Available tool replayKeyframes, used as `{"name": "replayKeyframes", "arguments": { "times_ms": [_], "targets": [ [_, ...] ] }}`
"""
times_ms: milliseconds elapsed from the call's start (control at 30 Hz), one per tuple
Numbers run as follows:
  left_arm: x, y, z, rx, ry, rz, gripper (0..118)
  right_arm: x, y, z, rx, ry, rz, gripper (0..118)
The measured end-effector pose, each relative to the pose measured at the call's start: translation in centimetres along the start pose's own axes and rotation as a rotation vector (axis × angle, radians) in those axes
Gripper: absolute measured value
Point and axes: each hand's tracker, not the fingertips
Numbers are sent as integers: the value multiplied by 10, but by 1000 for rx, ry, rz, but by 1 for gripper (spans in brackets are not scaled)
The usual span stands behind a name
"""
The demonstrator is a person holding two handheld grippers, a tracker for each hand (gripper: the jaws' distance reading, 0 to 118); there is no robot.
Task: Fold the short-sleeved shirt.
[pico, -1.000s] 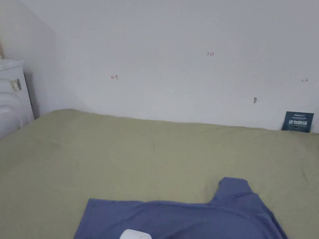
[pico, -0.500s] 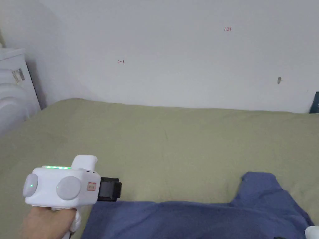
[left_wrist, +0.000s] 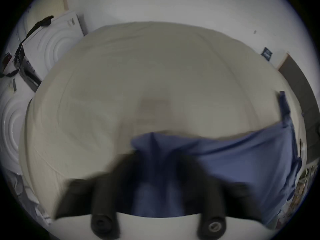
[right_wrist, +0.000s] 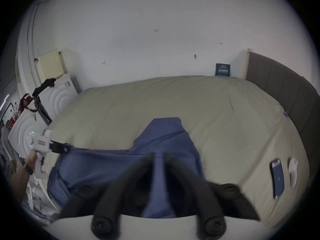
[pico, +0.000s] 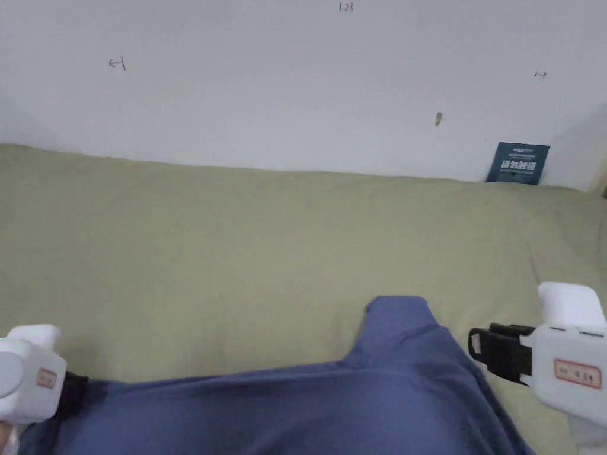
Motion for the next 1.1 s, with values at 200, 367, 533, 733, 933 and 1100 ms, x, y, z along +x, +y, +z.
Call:
{"name": "replayKeyframes", "arguments": {
  "times_ms": [200, 367, 533, 733, 933, 1100],
  "targets": [
    [13, -8, 18, 44, -35, -36, 0, 58, 40, -122, -397, -83, 75, 104],
    [8, -5, 11, 27, -57, 4, 0, 83, 54, -194, -460, -88, -38, 104],
    [9, -4, -2, -1, -48, -26, 0, 73, 58, -223, -475, -34, 41, 104],
    [10, -5, -9, -2, -59, -33, 0, 54, 47, -217, -491, -79, 106, 54],
    [10, -4, 3, 24, -80, -36, 0, 35, 45, -185, -486, -73, 138, 1],
    [10, -5, 31, 86, -144, -51, 0, 16, 56, -132, -353, 12, 119, 1]
  ]
}}
